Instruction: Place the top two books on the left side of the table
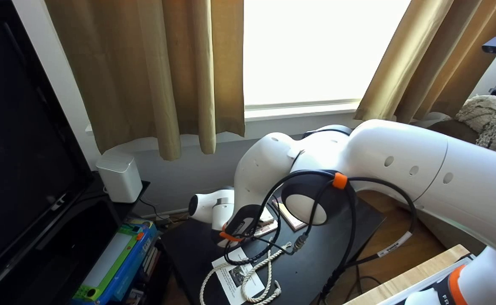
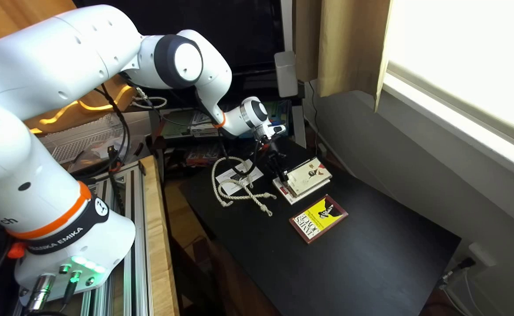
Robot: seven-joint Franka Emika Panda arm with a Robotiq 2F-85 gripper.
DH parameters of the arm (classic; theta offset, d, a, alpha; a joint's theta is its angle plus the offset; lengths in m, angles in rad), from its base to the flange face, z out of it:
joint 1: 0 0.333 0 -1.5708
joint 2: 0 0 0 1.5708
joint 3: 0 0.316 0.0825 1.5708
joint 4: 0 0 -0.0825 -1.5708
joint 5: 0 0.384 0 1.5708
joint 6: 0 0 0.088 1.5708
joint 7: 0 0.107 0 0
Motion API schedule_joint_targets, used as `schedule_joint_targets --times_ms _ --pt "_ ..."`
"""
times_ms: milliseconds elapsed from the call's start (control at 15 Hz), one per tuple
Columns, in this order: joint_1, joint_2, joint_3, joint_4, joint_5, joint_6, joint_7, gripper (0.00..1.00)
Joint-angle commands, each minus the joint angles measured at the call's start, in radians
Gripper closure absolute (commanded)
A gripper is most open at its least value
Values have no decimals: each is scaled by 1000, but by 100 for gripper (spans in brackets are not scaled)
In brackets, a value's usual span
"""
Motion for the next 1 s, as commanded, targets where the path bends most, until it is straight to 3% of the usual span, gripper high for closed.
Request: schedule_joint_targets --times_ms 0,333,400,533,933 --pt "-22 0 24 -14 28 21 -43 96" --pt "-29 2 29 -8 50 28 -77 95" --pt "-29 3 27 -8 52 30 -79 58" --pt "-31 2 26 -6 59 40 -82 56" --pt "-35 16 22 17 97 80 -100 10"
